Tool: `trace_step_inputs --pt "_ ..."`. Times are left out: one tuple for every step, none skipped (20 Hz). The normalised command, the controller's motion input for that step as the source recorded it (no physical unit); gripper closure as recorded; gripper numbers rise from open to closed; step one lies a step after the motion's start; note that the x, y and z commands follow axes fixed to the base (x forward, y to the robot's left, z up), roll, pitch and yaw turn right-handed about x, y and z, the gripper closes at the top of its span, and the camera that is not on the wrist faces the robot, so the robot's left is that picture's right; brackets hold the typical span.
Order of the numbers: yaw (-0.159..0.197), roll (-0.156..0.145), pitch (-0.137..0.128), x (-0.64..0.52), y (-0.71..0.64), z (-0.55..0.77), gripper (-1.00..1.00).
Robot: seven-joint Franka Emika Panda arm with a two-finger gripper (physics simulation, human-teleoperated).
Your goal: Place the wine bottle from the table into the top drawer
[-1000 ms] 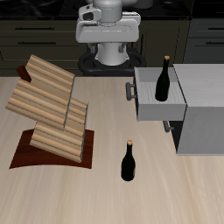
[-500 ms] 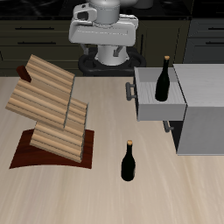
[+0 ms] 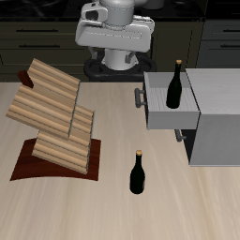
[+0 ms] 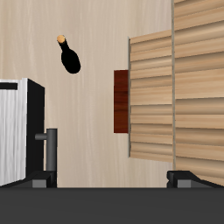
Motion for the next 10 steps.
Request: trace_step_inputs --pt "0.016 0.0 -0.032 0.29 0.17 0.07 -1.0" --pt "-0.032 -0.019 -0.029 0.35 0.12 0.08 -1.0" --pt "-0.111 -0.023 -0.031 0.41 0.18 0.05 -1.0" --pt "0.044 -0.004 -0.063 0.21 0.18 0.02 -1.0" --pt "0.0 0.0 0.0 0.04 0.01 -0.01 -1.0" --pt "-0.005 -0.053 -0.013 0.35 0.15 -0.05 -1.0" --pt "-0.048 0.033 0.037 0.35 0.24 -0.05 -1.0" --pt "0.024 -0.052 -0.081 0.3 0.17 0.03 -1.0" --pt "-0.061 -0.006 0.034 0.34 0.18 -0.11 -1.0" --pt "0.015 0.008 0.015 0.25 0.23 -0.07 -1.0"
